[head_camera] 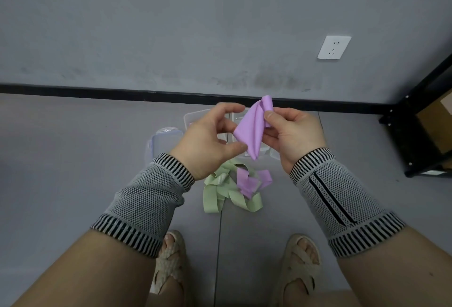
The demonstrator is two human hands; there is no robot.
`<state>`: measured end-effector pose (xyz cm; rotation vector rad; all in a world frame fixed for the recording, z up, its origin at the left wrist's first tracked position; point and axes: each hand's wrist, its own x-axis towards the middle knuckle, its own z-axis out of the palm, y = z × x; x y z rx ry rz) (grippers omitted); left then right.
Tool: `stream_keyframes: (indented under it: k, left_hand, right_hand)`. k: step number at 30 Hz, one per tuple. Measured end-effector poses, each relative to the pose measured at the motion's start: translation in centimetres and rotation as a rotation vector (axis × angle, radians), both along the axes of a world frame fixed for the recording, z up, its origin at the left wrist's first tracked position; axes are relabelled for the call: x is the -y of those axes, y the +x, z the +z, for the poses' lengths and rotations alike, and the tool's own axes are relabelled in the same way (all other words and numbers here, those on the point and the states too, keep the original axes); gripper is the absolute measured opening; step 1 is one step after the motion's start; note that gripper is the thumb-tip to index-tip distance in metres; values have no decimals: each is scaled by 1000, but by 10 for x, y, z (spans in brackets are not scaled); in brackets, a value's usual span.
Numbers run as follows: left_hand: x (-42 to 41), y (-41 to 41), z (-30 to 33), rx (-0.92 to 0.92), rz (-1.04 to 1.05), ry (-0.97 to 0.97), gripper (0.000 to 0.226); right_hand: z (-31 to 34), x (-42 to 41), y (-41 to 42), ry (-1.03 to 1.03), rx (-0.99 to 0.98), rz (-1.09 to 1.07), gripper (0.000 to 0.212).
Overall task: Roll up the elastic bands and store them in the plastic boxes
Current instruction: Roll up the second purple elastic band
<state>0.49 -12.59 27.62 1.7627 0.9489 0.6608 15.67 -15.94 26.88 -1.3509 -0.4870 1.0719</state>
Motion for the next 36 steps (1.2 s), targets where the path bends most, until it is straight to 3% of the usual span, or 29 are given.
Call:
stream_keyframes:
  k: [6, 15, 17, 21, 24, 27, 31, 36]
  left_hand:
    - [-5, -1, 4, 127, 175, 39, 39]
    - [-18, -8, -2, -361, 491, 233, 13]
    - [-18, -8, -1, -271, 487, 45, 8]
    - [-10, -9, 9, 203, 413, -590, 11]
    - [-10, -12, 14, 320, 259, -759, 31]
    - [-12, -11, 14, 289, 259, -707, 58]
    - [-11, -9, 4, 76, 293, -393, 35]
    - [-19, -14, -5, 6, 400, -339, 31]
  right_hand:
    - [-2, 1, 1, -46, 118, 32, 11]
    - [-2, 3, -2, 3, 309, 39, 11]
    - [-1, 4, -2, 1, 301, 38, 12]
    - [2, 4, -3, -9, 228, 32, 10]
    - [3, 3, -5, -11, 222, 37, 9]
    - [2, 4, -4, -13, 210, 22, 9]
    - [2, 4, -1, -26, 193, 6, 7]
    - [0, 2, 2, -35, 200, -23, 11]
